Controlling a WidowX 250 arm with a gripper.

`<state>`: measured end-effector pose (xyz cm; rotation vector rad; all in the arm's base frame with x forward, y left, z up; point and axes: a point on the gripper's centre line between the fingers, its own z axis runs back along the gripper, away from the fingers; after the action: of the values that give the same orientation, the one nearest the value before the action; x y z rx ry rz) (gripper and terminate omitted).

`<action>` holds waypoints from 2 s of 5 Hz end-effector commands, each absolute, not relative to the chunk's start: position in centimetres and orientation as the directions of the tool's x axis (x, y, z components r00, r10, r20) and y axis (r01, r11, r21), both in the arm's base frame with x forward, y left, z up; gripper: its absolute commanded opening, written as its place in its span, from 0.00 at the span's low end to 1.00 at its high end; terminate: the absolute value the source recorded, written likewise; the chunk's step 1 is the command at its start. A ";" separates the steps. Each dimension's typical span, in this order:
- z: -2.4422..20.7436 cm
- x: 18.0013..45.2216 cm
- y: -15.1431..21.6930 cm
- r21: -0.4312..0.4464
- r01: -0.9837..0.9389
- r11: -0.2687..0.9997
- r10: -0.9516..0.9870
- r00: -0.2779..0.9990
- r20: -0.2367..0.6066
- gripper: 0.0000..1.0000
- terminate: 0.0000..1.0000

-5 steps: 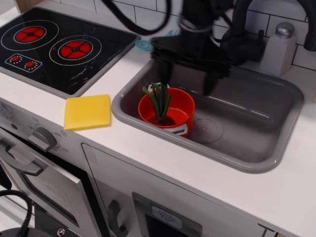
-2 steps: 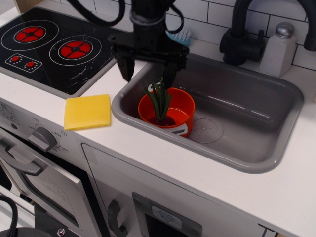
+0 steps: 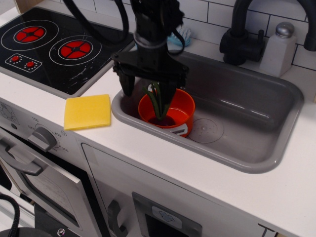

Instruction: Take beet from pot sink

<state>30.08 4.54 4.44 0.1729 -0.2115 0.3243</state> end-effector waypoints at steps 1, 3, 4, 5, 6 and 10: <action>5.0 31.1 4.0 0.141 -0.338 0.931 0.288 0.912 0.292 0.00 0.00; 6.3 31.6 4.1 0.148 -0.389 0.909 0.334 0.895 0.296 0.00 0.00; 7.4 31.7 4.0 0.148 -0.432 0.890 0.369 0.871 0.324 0.00 0.00; 9.5 31.6 3.8 0.123 -0.469 0.875 0.416 0.855 0.310 0.00 0.00; 11.6 31.5 2.8 0.099 -0.473 0.875 0.426 0.852 0.304 0.00 0.00; 10.6 34.6 -6.2 0.037 -0.497 0.867 0.464 0.833 0.301 0.00 0.00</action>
<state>34.15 -6.26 8.57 0.1410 -0.2351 0.5102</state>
